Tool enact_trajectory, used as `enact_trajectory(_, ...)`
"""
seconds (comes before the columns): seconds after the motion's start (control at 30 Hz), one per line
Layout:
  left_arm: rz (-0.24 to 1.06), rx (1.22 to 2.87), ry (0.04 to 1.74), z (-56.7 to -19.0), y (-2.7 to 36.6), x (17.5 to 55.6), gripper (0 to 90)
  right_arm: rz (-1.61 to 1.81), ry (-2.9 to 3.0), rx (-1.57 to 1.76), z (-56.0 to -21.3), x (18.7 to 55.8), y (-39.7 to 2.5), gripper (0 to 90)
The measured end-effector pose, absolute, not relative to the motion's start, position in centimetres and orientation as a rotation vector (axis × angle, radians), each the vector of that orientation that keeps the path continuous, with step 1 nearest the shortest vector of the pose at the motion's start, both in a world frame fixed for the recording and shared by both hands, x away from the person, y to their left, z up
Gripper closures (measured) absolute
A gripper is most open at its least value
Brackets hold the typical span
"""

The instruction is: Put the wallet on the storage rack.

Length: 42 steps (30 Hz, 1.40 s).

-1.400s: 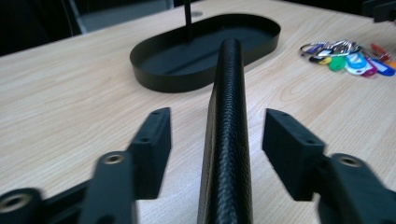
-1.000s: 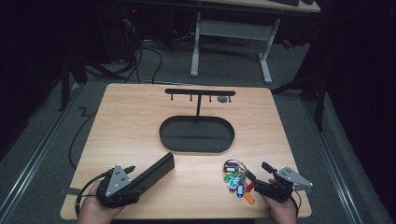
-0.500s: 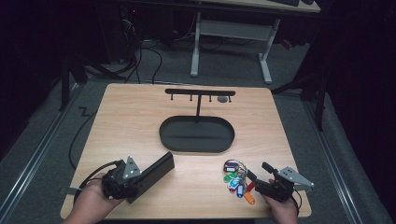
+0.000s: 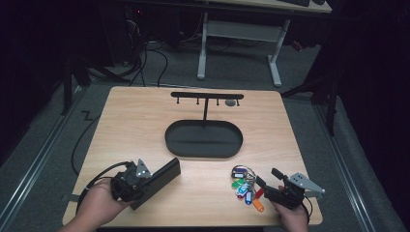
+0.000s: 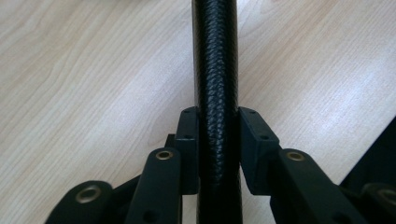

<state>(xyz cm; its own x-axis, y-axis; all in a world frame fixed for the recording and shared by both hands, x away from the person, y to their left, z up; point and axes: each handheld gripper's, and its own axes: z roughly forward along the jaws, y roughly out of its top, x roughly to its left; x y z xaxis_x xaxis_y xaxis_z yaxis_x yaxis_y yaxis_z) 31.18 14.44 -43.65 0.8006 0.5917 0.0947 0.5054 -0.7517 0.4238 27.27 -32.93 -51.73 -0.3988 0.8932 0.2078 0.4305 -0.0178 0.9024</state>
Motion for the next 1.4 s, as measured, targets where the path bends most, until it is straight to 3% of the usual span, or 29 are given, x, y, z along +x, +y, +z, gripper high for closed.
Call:
enact_trajectory(0.27,0.283,2.657,0.741,-43.5,14.6,31.7,74.3,1.403,1.829,1.376,-51.8,27.3,-32.9,20.6)
enact_trajectory(0.53,0.281,2.656,0.774,-43.4,14.5,31.9,74.6,1.406,1.824,1.387,-51.8,27.3,-33.0,20.6)
enact_trajectory(1.0,0.45,2.558,0.665,-41.9,14.2,31.8,75.4,1.399,1.824,1.39,-51.9,27.3,-33.0,20.6)
enact_trajectory(1.4,0.641,2.543,0.433,-41.1,10.0,33.7,75.4,1.412,1.805,1.399,-51.8,26.9,-33.5,20.7)
